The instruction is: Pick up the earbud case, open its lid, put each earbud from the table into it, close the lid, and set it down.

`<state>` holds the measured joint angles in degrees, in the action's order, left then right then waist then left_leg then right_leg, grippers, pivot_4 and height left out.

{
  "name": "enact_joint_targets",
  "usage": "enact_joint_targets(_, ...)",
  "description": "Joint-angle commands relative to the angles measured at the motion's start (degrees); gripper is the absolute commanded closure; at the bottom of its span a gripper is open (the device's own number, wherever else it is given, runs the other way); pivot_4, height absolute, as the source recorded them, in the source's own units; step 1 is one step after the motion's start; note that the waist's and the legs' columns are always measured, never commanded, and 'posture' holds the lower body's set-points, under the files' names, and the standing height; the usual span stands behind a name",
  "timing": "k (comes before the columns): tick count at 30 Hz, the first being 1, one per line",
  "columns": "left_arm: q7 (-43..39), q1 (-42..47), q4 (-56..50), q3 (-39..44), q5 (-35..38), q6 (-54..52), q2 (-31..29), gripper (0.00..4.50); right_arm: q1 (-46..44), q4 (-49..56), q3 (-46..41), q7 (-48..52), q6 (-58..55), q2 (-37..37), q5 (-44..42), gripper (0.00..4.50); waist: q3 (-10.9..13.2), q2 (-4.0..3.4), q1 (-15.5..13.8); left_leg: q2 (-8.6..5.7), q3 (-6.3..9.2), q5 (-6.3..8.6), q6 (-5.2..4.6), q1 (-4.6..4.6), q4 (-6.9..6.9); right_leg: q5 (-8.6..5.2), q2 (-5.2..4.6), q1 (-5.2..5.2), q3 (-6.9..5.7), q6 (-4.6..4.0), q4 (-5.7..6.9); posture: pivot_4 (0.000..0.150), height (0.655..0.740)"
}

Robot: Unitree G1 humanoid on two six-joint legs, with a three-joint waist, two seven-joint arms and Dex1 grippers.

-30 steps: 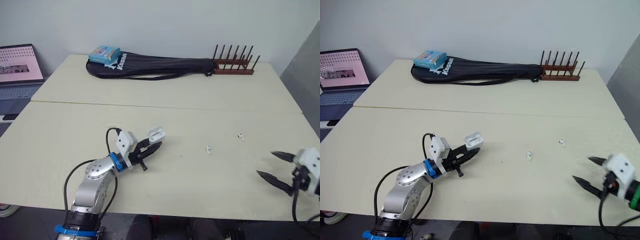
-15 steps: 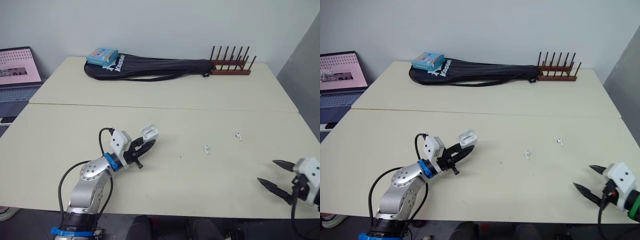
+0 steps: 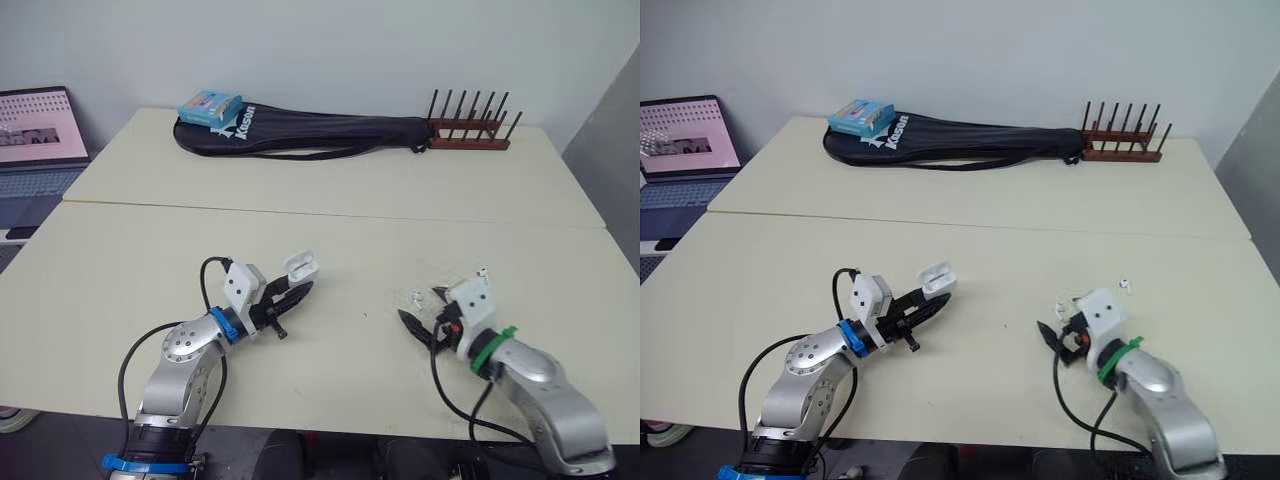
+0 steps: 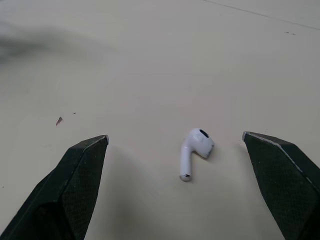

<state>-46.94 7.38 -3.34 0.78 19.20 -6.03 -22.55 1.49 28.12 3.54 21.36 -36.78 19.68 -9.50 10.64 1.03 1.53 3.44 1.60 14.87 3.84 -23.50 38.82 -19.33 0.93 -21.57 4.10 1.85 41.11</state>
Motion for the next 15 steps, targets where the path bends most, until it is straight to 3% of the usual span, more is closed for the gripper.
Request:
enact_joint_targets(1, -0.05, -0.08, -2.36, -0.05, 0.21, 0.59, -0.54, 3.75, -2.27, -2.68, 0.44, -7.07, 0.15, -3.54, 3.98, 0.0, 0.0, 0.0, 0.09, 0.0, 0.0, 0.0, 0.0, 0.01, 0.0, 0.0, 0.01, -0.02, 0.0, 0.0, 0.02, 0.15, 0.6925)
enact_joint_targets(7, 0.25, -0.52, -3.04, -0.27, 0.18, 0.34, -0.6, 3.75, -2.22, -2.58, 0.95, -9.02, -3.29, -5.55, 4.64, 0.0, -0.01, 0.01, 0.12, 0.02, 0.0, 0.0, 0.0, 0.01, 0.0, 0.0, 0.03, -0.04, 0.0, 0.0, 0.05, 0.15, 0.6925)
enact_joint_targets(8, 0.26, -0.51, -3.03, -0.29, 0.15, 0.34, -0.61, 3.75, -2.08, -2.33, 1.3, -8.97, -3.79, -5.49, 4.7, 0.17, -0.02, 0.01, 0.12, 0.02, 0.0, 0.0, 0.0, 0.01, 0.0, 0.0, 0.04, -0.04, 0.0, 0.0, 0.05, 0.15, 0.6925)
enact_joint_targets(10, 0.27, -0.39, -2.97, -0.38, 0.08, 0.3, -0.61, 3.75, -1.71, -1.73, 1.82, -9.19, -4.93, -5.39, 4.88, 0.58, -0.02, 0.01, 0.12, 0.02, 0.01, 0.0, 0.0, 0.01, 0.0, 0.0, 0.04, -0.04, -0.01, 0.0, 0.05, 0.15, 0.6925)
enact_joint_targets(15, 0.2, -0.39, -2.88, -0.47, -0.05, 0.33, -0.69, 3.75, -1.01, -0.31, 2.4, -9.67, -6.91, -4.76, 5.01, 2.38, -0.03, 0.03, 0.06, 0.01, 0.01, 0.0, 0.0, 0.0, 0.0, 0.0, 0.03, -0.04, -0.01, 0.01, 0.03, 0.15, 0.6925)
